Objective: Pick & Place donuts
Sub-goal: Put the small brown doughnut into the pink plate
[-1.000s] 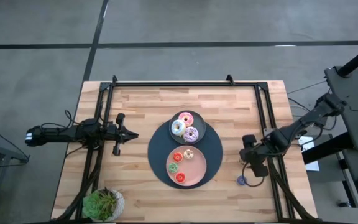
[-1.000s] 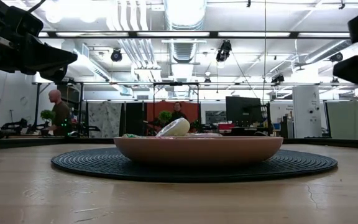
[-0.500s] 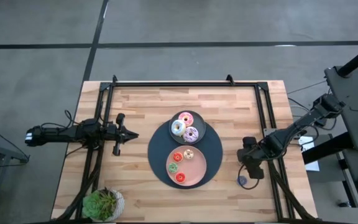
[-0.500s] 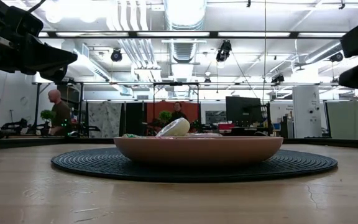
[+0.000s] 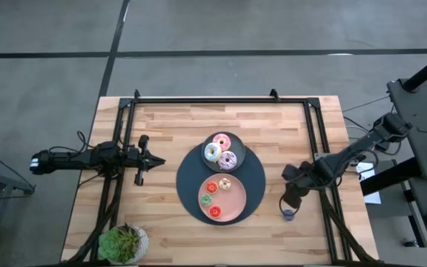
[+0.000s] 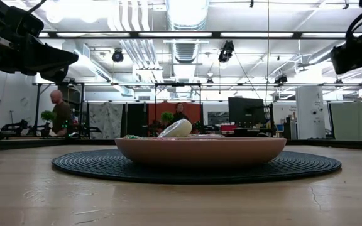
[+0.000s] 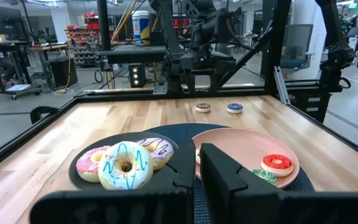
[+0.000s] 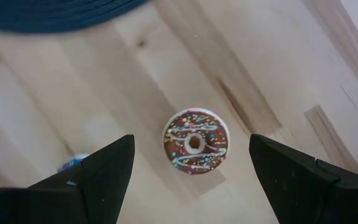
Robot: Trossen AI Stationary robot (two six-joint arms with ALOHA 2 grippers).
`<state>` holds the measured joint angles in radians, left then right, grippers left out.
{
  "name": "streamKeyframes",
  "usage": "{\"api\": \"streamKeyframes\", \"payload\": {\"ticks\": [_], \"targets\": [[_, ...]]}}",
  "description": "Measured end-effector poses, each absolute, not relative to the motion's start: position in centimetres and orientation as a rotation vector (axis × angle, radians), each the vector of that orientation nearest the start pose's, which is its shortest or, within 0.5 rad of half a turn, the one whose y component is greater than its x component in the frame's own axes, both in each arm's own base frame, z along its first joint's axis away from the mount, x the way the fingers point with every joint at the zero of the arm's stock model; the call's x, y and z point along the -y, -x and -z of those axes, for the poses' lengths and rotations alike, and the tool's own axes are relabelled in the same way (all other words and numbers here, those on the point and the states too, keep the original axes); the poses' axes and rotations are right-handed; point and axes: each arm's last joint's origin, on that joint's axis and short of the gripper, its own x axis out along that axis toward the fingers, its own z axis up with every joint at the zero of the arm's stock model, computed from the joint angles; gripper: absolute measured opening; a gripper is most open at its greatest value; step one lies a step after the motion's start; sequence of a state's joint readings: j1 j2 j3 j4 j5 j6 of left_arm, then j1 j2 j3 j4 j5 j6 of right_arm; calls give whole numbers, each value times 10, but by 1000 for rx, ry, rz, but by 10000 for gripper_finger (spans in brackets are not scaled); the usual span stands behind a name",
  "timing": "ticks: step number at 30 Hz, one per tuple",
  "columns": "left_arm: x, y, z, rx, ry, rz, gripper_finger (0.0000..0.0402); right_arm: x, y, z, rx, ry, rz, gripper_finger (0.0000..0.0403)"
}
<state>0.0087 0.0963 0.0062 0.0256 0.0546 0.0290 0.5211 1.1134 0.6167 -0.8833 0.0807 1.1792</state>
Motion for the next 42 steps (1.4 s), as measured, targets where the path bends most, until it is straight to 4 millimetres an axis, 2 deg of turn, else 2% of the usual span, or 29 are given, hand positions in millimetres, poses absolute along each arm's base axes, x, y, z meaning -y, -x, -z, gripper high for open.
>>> {"api": "streamKeyframes", "payload": {"ticks": [12, 23, 42], "targets": [[1, -103, -160, -64, -27, 47, 0, -78, -153, -163, -1366, -652, 624, 311], [1, -103, -160, -64, -27, 47, 0, -83, -159, -155, -1421, -692, 596, 311], [1, -103, -160, -64, -27, 47, 0, -80, -156, -142, -1415, -713, 607, 307]]}}
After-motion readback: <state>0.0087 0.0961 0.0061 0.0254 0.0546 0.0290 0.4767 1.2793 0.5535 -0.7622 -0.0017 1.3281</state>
